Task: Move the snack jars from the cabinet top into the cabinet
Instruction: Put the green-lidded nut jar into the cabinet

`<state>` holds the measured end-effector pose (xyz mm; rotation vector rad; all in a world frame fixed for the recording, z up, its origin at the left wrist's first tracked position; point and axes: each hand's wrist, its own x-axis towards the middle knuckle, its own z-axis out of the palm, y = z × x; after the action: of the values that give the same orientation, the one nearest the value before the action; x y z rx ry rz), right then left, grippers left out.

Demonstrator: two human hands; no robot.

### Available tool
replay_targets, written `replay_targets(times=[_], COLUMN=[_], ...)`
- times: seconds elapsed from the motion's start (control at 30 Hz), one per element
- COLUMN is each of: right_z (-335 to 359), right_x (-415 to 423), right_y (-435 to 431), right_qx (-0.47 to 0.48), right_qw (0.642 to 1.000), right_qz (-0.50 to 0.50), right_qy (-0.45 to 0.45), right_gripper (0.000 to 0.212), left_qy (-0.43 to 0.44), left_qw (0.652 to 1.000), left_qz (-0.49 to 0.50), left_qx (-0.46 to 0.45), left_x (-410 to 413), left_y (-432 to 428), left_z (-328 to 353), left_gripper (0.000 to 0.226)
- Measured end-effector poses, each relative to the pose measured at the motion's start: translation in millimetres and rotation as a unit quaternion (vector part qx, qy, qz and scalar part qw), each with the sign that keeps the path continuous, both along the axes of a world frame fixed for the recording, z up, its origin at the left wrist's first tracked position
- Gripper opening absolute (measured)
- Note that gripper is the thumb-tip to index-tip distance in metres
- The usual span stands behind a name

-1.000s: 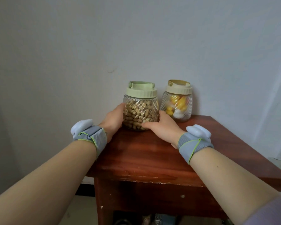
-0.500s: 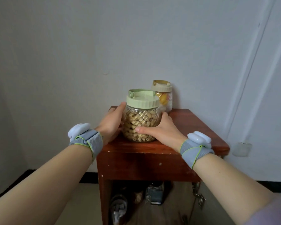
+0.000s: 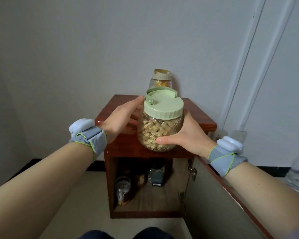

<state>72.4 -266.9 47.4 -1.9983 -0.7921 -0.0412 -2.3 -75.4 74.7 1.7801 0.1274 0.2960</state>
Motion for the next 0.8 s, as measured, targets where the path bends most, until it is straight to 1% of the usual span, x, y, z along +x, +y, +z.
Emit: replay_targets(times=[0.1,0.17,0.23,0.3,0.4,0.53,0.67,0.8], right_z=[-20.2,-36.1,-56.0,-79.2,-115.3,-157.4,-199.1,-236.9], right_x=[-4.3,-5.5,-5.7,-5.6,-0.8,12.1,27.9,45.7], right_y=[-15.6,-23.1,-28.7,-31.9,-33.7,-28.9,-20.0,-7.3], right_qx=[-0.003,-0.012,-0.022,-0.039,-0.059,-0.070,-0.073,-0.079], right_qw=[1.000,1.000,0.999,0.997,0.993,0.988,0.983,0.977], right_qz=[0.009,0.006,0.008,0.008,0.006,-0.009,-0.019,-0.028], right_qy=[0.012,0.027,0.044,0.070,0.101,0.134,0.170,0.195], right_gripper=[0.117,0.117,0.118,0.117,0.119,0.120,0.121,0.111], left_qy=[0.025,0.046,0.070,0.089,0.119,0.190,0.250,0.311], left_qw=[0.999,0.998,0.997,0.994,0.989,0.980,0.968,0.950], left_qz=[-0.011,-0.020,-0.023,-0.029,-0.037,-0.033,-0.007,0.009], left_qx=[0.027,0.026,0.031,0.057,0.086,0.046,0.007,-0.020], left_x=[-6.7,-9.4,-9.6,-4.9,4.6,26.1,53.6,82.9], left_y=[-8.7,-15.4,-21.6,-24.7,-25.4,-21.9,-16.1,-3.0], left_z=[-16.6,-29.9,-46.4,-68.9,-102.3,-140.5,-182.2,-227.4], left_gripper=[0.048,0.054,0.055,0.057,0.071,0.068,0.058,0.056])
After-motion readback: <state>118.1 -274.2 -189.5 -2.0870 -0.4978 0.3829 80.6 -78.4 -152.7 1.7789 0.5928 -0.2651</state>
